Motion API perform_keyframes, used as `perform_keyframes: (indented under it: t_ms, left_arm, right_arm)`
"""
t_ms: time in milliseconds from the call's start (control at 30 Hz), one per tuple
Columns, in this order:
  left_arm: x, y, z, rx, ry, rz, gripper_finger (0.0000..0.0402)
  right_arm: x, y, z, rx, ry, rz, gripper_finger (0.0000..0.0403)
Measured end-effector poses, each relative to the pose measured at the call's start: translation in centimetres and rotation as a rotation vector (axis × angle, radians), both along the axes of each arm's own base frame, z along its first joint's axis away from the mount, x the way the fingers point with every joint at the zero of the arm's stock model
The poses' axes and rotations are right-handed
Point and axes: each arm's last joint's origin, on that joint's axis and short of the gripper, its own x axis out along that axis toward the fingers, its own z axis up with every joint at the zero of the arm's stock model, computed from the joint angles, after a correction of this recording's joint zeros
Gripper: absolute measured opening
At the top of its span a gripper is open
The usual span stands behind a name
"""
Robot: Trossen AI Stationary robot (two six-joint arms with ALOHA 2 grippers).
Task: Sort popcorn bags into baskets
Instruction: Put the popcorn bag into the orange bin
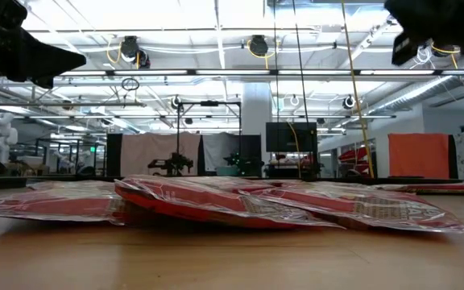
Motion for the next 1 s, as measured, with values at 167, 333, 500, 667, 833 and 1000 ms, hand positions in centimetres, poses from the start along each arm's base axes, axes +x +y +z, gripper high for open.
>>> perform_keyframes:
  t_ms: [167,333,500,667,833,1000]
  left_arm:
    - [0.0,0.0,0.1,0.017,-0.003,0.003,0.0026]
    - [0.0,0.0,0.1,0.016,-0.005,0.004,0.0026]
    - [0.0,0.0,0.1,0.010,-0.006,0.003,0.0026]
    - [0.0,0.0,0.1,-0.009,-0.009,0.003,0.0026]
    - [0.0,0.1,0.0,-0.016,-0.005,0.027,0.0026]
    - [0.0,0.1,0.0,-0.089,-0.020,0.034,0.0026]
  right_arm:
    - [0.9,0.1,3.9,0.017,0.052,0.009,0.0000]
    - [2.2,0.3,8.0,0.013,0.140,0.010,0.0000]
    - [3.4,0.4,12.1,-0.009,0.197,0.007,0.0000]
    - [4.5,0.5,15.2,0.003,0.263,0.009,0.0000]
    - [5.6,0.7,17.0,0.033,0.325,0.011,0.0000]
    - [6.7,0.8,17.0,0.047,0.397,0.011,0.0000]
